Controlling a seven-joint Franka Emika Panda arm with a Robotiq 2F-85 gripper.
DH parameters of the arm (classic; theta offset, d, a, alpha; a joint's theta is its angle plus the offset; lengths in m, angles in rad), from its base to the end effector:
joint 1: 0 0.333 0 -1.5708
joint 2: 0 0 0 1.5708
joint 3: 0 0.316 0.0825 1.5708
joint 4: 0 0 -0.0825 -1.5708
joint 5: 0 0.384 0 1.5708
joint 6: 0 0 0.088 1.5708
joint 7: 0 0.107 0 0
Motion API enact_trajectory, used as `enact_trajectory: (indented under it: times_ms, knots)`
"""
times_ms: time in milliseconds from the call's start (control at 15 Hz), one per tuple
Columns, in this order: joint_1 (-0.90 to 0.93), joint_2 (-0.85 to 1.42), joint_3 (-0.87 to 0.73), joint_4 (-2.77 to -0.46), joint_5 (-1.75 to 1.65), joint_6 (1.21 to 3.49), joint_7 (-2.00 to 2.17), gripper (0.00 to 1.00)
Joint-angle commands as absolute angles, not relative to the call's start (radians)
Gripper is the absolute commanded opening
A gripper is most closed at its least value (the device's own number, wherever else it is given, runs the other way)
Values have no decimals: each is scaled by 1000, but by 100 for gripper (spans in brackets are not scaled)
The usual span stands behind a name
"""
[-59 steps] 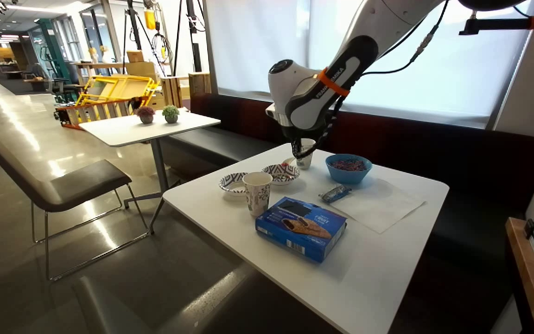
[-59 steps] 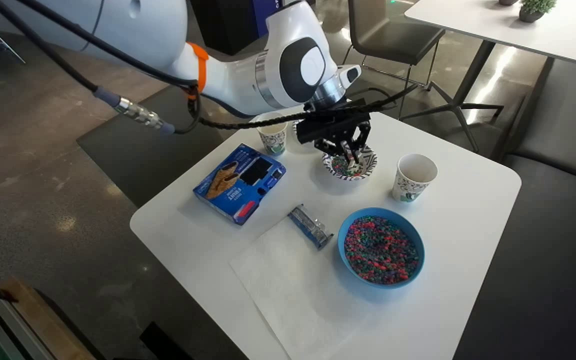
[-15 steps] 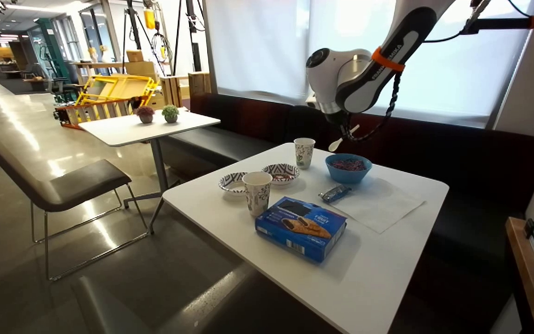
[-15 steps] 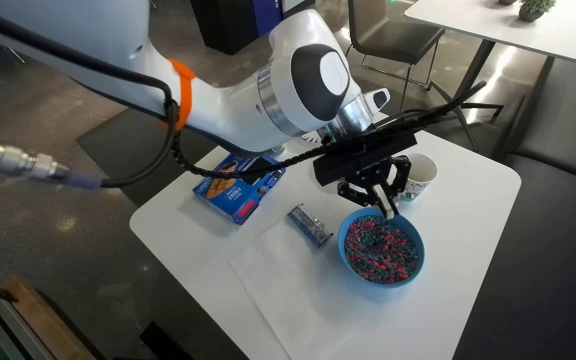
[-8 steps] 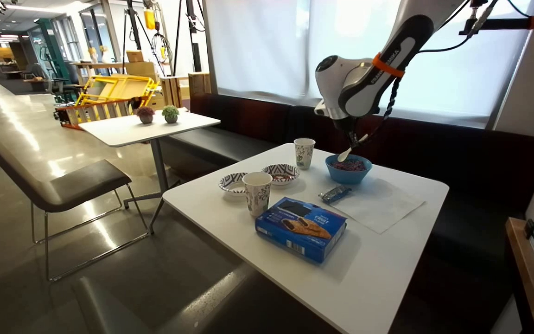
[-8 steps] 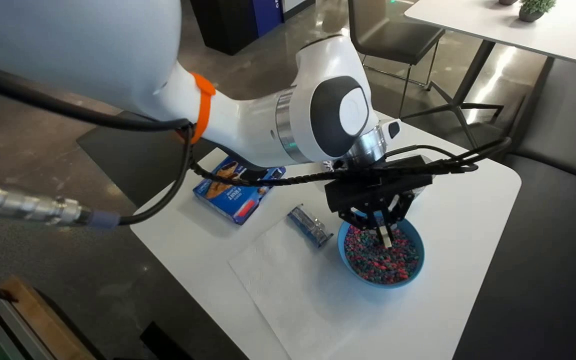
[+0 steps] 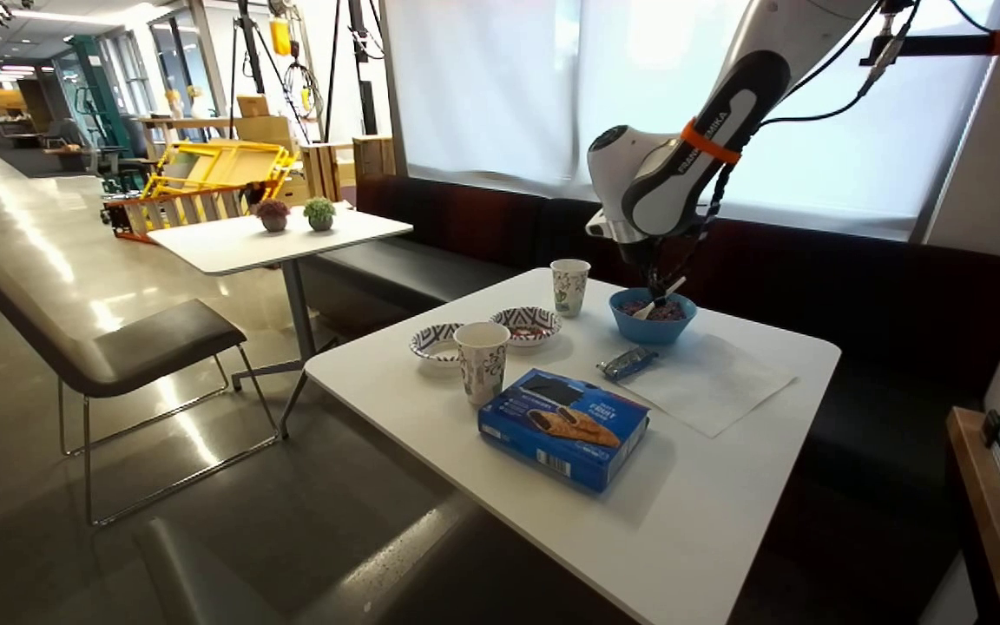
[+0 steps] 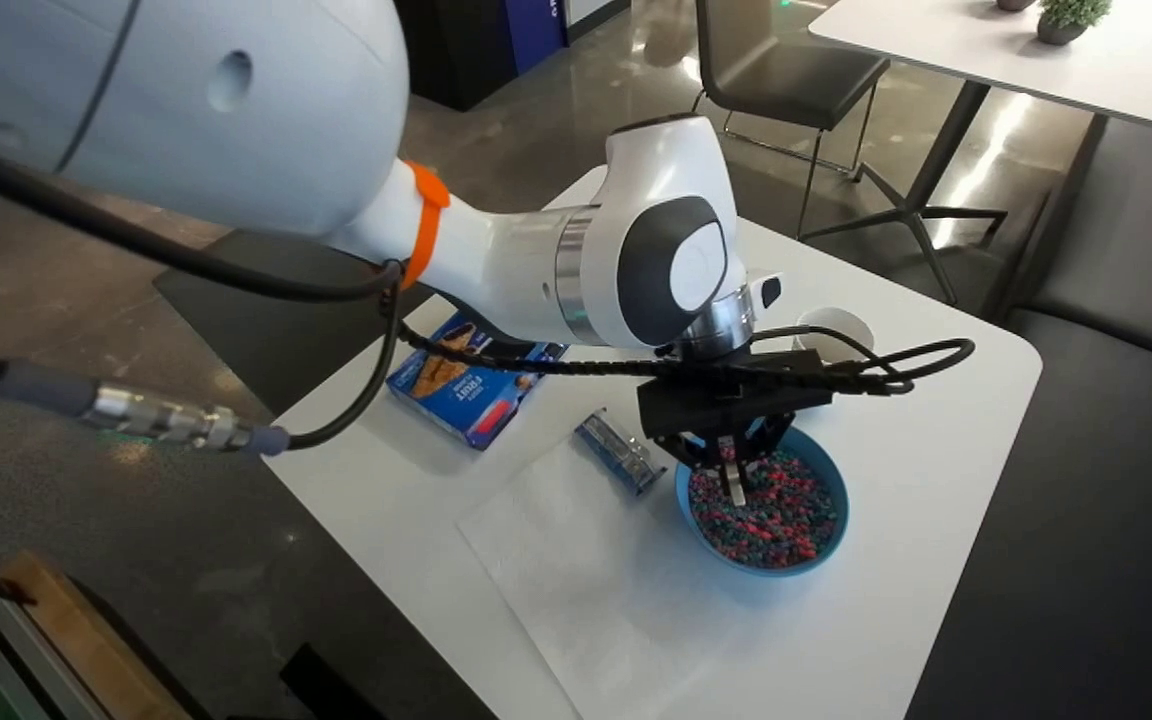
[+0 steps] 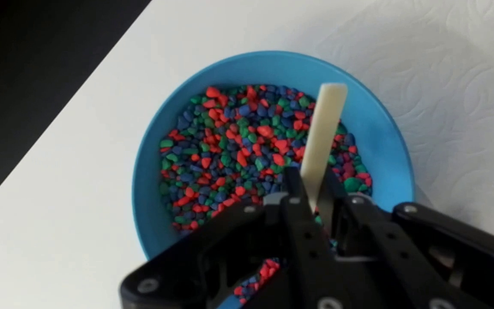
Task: Use the spoon to take some contents from the blue bowl and place them in the black and white bowl on the right.
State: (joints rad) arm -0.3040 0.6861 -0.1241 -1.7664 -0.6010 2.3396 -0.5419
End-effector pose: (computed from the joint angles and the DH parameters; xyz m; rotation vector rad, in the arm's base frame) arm 0.5902 -0.2732 0.1705 2.6139 0.7926 -0.4571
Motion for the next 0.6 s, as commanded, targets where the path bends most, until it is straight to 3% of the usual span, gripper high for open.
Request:
enact_trajectory:
  times_ms: [0,133,200,267,533]
  knots:
    - [-306,735,-121,-1724,-552,2331,-579,4]
    - [-302,734,-128,-1723,-557,2329,-588,4]
    - [-296,730,-138,-1725,-568,2331,-579,39]
    - [-287,718,-150,-1736,-587,2331,-574,40]
    - [-298,651,-150,-1790,-580,2322,-634,69]
